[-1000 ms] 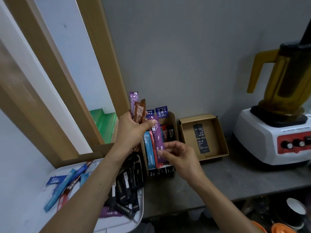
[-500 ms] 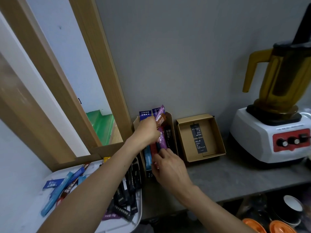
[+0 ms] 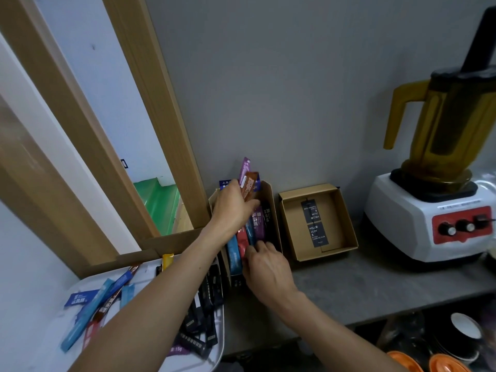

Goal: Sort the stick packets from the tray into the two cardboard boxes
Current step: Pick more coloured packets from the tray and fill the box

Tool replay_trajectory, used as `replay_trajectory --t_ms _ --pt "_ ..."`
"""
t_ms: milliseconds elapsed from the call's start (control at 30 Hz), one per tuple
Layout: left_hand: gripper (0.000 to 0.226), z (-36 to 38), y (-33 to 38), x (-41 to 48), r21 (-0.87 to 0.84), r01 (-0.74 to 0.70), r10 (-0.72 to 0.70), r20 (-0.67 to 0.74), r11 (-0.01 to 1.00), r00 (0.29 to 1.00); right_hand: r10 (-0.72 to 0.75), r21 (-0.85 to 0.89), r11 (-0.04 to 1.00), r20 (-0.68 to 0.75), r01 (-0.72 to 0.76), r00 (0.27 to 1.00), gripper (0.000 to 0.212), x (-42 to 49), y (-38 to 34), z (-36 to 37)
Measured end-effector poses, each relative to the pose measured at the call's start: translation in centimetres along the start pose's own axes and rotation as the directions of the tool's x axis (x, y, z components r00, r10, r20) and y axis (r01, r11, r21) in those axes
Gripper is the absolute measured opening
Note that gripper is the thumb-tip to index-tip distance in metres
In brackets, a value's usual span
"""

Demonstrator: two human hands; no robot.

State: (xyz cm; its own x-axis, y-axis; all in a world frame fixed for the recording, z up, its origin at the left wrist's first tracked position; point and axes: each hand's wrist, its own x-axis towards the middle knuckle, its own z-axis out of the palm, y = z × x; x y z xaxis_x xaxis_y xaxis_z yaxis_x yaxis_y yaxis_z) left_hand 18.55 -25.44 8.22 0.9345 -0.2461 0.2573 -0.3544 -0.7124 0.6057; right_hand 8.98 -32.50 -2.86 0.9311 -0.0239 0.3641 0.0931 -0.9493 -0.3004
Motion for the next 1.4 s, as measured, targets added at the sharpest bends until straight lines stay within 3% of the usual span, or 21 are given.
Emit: replay_trajectory --t_ms 133,233,333,400,500,533,600,700,900,1033,1200,1333,1400 --pt "0.036 -1.7 0.5 -1.0 -0.323 0.072 -0.061 0.046 0.944 0.997 -0.030 0.052 0.998 -0.064 0.033 0.997 0.028 -0.5 0.0 -0.4" --pt "0.034 -3.0 0.4 -2.7 -0.650 0.175 -0.124 0.124 0.739 0.985 0.044 0.256 0.967 -0.138 -0.007 0.989 0.021 -0.8 -0.1 -1.4" --pt "0.033 -3.8 -0.3 -4.3 -0.779 0.228 -0.181 0.149 0.584 0.972 0.165 0.496 0.863 -0.094 -0.097 0.982 0.015 -0.9 -0.1 -2.4" --pt "0.037 -3.8 -0.6 -5.4 -0.782 0.229 -0.197 0.138 0.580 0.971 0.239 0.703 0.694 -0.025 -0.153 0.971 0.013 -1.0 -0.4 -2.9" --pt "0.035 -3.9 -0.5 -6.7 -0.817 0.221 -0.166 0.155 0.533 0.974 0.278 0.944 0.258 0.130 -0.204 0.952 0.029 -1.1 -0.9 -4.0" --pt "0.034 -3.9 -0.4 -7.1 -0.822 0.231 -0.147 0.180 0.521 0.973 0.249 0.962 0.181 0.158 -0.206 0.955 0.031 -1.1 -1.0 -4.3" --pt "0.034 -3.8 -0.3 -7.6 -0.823 0.247 -0.104 0.226 0.511 0.968 0.205 0.972 0.125 0.171 -0.199 0.964 0.030 -1.1 -1.2 -4.7" --pt "0.033 -3.9 -0.2 -7.8 -0.822 0.212 -0.072 0.205 0.529 0.976 0.226 0.980 0.104 0.143 -0.170 0.964 0.029 -1.1 -1.1 -4.8" --pt "0.022 -5.8 -0.3 -6.3 -0.668 -0.023 -0.004 -0.038 0.744 0.999 0.271 0.977 0.139 0.121 -0.163 0.955 0.031 -2.0 -0.3 -4.6" --pt "0.023 -6.0 -1.0 -5.7 -0.558 0.006 -0.030 -0.034 0.830 0.999 0.313 0.977 0.166 0.077 -0.135 0.947 0.021 -2.0 -0.4 -4.6" --pt "0.023 -6.1 -1.2 -5.6 -0.485 0.032 -0.082 -0.082 0.874 0.993 0.325 0.994 0.104 -0.018 -0.017 0.946 0.016 -2.2 -0.1 -4.3" --pt "0.019 -6.4 -1.3 -5.8 -0.465 0.024 -0.060 -0.063 0.885 0.996 0.348 0.965 0.253 -0.157 0.068 0.924 0.024 -2.3 0.1 -4.3" --pt "0.016 -6.5 -1.3 -5.8 -0.502 0.032 -0.064 -0.046 0.864 0.997 0.318 0.956 0.285 -0.164 0.071 0.934 0.017 -2.4 -0.1 -4.8"
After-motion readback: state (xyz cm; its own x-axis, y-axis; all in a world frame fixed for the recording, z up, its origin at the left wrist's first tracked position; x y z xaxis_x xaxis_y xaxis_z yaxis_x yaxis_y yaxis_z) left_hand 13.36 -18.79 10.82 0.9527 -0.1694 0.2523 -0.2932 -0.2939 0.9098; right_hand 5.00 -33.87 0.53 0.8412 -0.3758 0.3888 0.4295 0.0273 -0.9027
